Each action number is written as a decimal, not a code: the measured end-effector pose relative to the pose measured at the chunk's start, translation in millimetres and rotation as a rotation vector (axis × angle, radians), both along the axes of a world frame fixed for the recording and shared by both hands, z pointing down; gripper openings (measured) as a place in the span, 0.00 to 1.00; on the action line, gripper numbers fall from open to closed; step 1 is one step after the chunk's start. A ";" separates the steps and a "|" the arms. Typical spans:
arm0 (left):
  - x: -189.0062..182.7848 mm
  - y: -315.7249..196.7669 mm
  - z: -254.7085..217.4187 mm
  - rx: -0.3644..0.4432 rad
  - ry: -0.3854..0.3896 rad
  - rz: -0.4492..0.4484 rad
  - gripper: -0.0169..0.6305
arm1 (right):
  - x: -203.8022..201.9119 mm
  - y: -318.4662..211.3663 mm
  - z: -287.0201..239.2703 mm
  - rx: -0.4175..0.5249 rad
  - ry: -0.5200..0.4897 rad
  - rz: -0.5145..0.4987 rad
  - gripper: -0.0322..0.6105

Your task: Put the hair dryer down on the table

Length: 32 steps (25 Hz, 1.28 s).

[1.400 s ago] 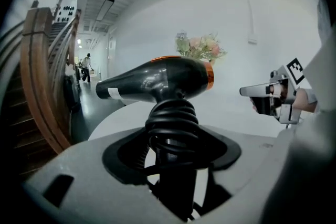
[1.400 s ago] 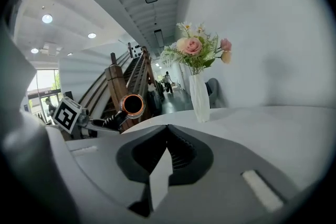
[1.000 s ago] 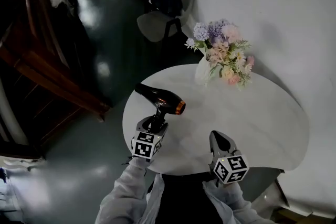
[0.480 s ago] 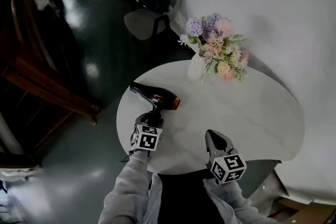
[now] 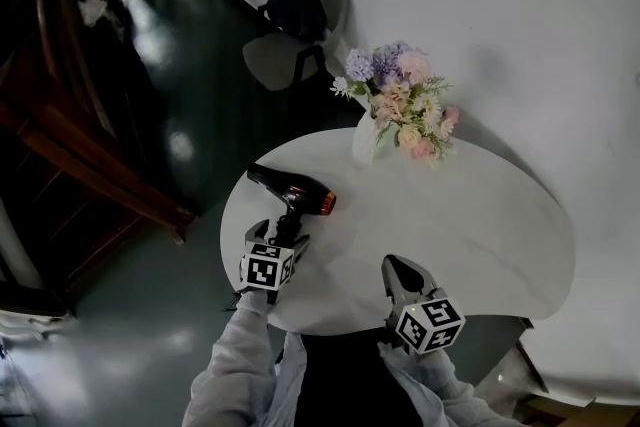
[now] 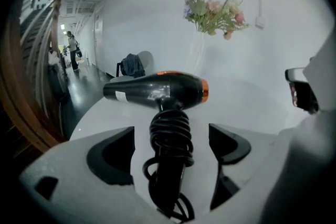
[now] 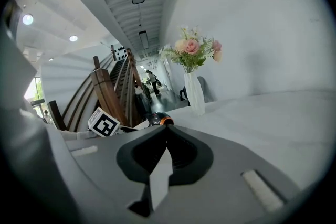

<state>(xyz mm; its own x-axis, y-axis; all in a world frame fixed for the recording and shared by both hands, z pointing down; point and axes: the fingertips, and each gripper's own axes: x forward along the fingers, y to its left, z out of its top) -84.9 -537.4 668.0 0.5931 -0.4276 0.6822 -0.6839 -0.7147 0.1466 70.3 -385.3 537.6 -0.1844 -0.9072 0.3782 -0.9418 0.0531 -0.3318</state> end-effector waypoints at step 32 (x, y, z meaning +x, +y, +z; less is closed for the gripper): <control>-86.1 132.3 -194.3 0.403 0.354 -0.239 0.03 | -57.4 -24.0 -50.1 0.163 0.042 -0.361 0.06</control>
<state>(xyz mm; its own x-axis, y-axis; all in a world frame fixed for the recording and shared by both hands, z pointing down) -171.0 -405.2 473.8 0.6101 -0.7622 0.2162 -0.7921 -0.5932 0.1440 12.8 -409.3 487.5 -0.4896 -0.8358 0.2485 -0.8657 0.4319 -0.2530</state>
